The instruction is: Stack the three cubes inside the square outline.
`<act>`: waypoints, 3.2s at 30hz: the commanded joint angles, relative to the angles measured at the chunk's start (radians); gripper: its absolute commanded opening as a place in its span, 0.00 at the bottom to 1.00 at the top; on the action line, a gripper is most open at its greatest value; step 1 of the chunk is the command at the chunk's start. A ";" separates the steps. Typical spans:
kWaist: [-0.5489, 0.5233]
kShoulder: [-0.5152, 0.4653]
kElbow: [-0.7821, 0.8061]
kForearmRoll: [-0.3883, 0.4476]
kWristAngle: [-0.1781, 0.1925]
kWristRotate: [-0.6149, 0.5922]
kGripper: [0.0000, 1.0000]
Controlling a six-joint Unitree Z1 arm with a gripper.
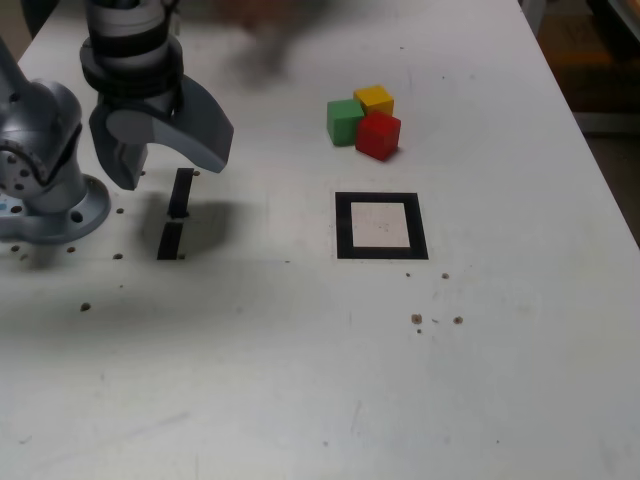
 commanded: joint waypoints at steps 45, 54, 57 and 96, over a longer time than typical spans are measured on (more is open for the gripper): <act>0.280 0.543 -0.810 0.262 -0.059 -0.368 0.97; 0.326 0.640 -0.813 0.192 -0.121 -0.355 0.94; 0.328 0.667 -0.828 0.186 -0.125 -0.356 0.93; 0.349 0.766 -0.885 0.117 -0.052 -0.309 0.21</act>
